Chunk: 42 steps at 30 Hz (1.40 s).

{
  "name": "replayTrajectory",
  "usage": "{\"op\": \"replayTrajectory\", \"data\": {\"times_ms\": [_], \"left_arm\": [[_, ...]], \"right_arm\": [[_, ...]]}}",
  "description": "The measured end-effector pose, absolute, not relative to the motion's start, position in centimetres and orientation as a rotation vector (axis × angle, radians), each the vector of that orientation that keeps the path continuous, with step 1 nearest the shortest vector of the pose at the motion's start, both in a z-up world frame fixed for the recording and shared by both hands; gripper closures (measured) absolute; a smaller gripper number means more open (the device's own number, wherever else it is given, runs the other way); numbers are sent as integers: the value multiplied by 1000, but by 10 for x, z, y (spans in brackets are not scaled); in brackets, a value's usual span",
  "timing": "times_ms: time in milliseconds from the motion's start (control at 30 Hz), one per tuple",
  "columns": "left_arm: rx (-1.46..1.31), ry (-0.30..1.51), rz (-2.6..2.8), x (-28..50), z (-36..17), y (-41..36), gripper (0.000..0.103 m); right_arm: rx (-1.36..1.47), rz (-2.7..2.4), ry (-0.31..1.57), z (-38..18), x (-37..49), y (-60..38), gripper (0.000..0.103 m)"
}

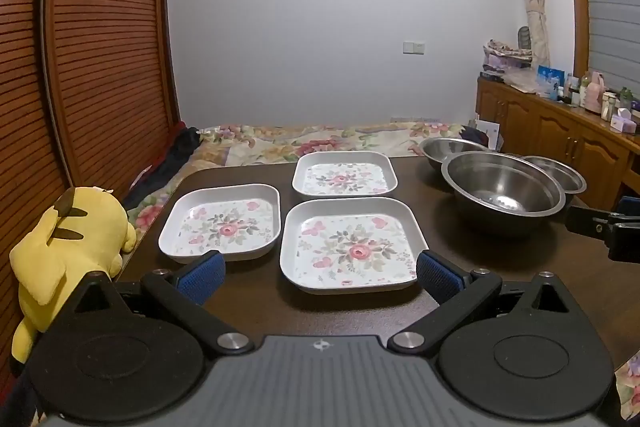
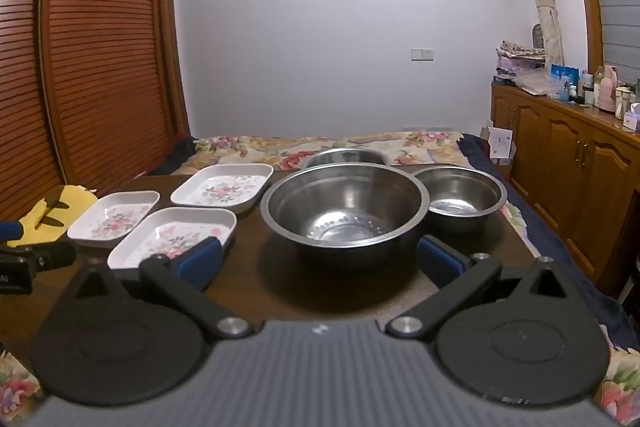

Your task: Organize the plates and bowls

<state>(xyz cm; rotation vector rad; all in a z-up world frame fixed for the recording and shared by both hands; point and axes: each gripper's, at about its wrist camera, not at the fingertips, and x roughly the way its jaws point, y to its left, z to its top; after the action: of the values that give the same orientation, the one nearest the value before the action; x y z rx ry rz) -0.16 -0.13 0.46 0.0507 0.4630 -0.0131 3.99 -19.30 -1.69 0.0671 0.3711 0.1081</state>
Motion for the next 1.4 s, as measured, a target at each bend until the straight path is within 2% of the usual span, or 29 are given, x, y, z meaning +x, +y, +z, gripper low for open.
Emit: {"op": "replayTrajectory", "data": {"times_ms": [1400], "left_arm": [[57, 455, -26, -4, 6, -6, 0]], "right_arm": [[64, 95, 378, -19, 39, -197, 0]]}}
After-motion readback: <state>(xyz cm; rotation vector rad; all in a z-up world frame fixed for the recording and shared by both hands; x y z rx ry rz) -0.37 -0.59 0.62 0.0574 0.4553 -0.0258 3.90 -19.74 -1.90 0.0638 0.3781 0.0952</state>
